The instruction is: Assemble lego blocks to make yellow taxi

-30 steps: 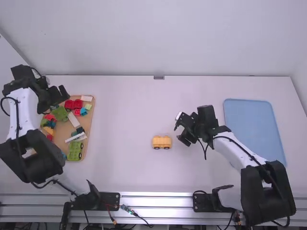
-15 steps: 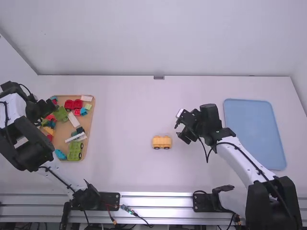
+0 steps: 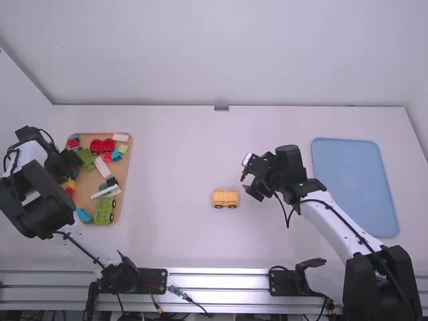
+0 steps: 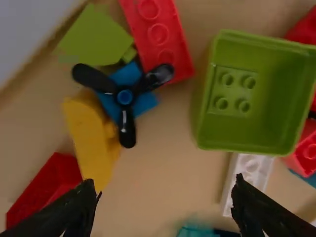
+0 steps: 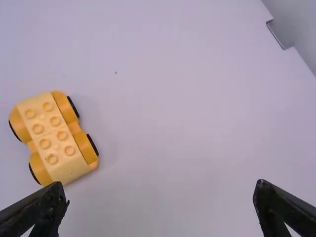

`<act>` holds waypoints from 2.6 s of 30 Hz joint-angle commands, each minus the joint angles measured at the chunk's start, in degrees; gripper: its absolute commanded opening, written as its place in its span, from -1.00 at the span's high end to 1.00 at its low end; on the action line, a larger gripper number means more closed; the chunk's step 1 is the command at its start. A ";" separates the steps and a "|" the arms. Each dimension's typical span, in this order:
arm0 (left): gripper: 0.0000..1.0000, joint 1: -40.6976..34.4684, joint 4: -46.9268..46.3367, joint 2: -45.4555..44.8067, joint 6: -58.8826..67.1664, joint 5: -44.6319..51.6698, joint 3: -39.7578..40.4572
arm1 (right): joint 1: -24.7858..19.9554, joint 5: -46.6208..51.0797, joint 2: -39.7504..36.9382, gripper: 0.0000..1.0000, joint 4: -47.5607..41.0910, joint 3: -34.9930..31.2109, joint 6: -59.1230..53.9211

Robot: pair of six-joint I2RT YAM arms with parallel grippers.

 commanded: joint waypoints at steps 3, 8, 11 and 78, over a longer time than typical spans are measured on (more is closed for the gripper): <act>-0.44 -0.04 -1.05 0.33 -1.55 -7.69 -0.39 | 0.07 -0.35 -0.72 -0.99 0.04 0.22 0.48; -0.40 -0.04 -1.01 0.33 -1.51 -9.11 -0.42 | 0.07 -0.63 -0.72 -0.99 0.00 0.22 0.48; -0.38 -0.04 -0.76 0.33 -1.38 -8.92 -0.44 | 0.09 -0.70 -0.72 -0.99 -0.09 0.22 0.52; -0.11 0.02 24.35 0.33 -5.22 -10.43 -17.62 | -0.02 -0.35 -0.72 -0.99 -2.99 0.22 0.26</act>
